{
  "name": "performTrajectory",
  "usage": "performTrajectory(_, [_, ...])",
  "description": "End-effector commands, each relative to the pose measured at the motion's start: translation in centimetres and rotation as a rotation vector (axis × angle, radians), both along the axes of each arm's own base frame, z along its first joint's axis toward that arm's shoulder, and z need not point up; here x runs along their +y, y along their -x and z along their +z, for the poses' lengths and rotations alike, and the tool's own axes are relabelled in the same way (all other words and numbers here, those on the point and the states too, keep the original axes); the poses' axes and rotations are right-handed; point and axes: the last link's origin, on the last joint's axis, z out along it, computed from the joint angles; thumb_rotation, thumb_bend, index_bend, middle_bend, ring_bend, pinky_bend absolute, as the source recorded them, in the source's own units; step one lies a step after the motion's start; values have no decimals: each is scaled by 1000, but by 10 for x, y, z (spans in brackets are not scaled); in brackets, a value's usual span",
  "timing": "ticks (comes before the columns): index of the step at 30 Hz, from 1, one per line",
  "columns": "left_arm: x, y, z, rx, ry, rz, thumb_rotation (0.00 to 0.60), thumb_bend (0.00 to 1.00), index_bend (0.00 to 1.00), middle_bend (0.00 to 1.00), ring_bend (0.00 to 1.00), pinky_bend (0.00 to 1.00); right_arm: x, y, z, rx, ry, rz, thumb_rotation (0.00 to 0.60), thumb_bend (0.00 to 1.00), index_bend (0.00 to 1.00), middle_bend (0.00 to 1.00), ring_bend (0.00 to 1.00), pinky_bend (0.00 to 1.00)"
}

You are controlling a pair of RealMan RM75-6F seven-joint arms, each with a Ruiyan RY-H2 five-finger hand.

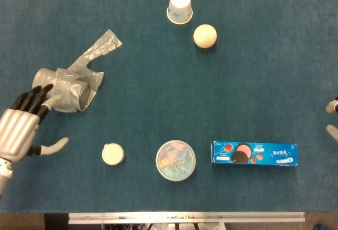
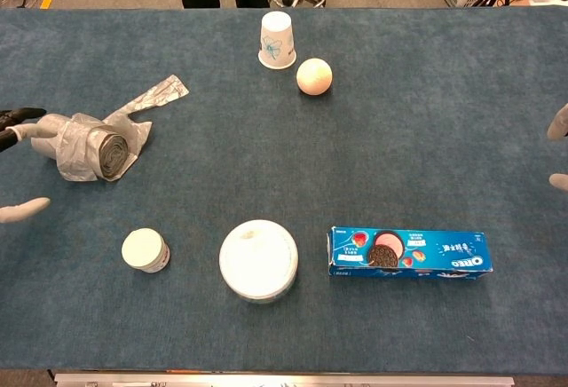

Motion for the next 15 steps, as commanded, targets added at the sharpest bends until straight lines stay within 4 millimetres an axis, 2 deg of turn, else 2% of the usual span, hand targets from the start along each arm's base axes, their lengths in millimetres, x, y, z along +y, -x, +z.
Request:
performTrajectory(1, [12, -6, -9, 24, 47, -16, 258, 204, 135, 32, 45, 143, 0, 0, 0, 0, -1, -1, 600, 73, 514, 542, 365, 488])
performTrajectory(15, [57, -20, -36, 54, 69, -34, 258, 205, 136, 32, 45, 143, -2, 2, -1, 0, -12, -9, 600, 73, 514, 542, 365, 487])
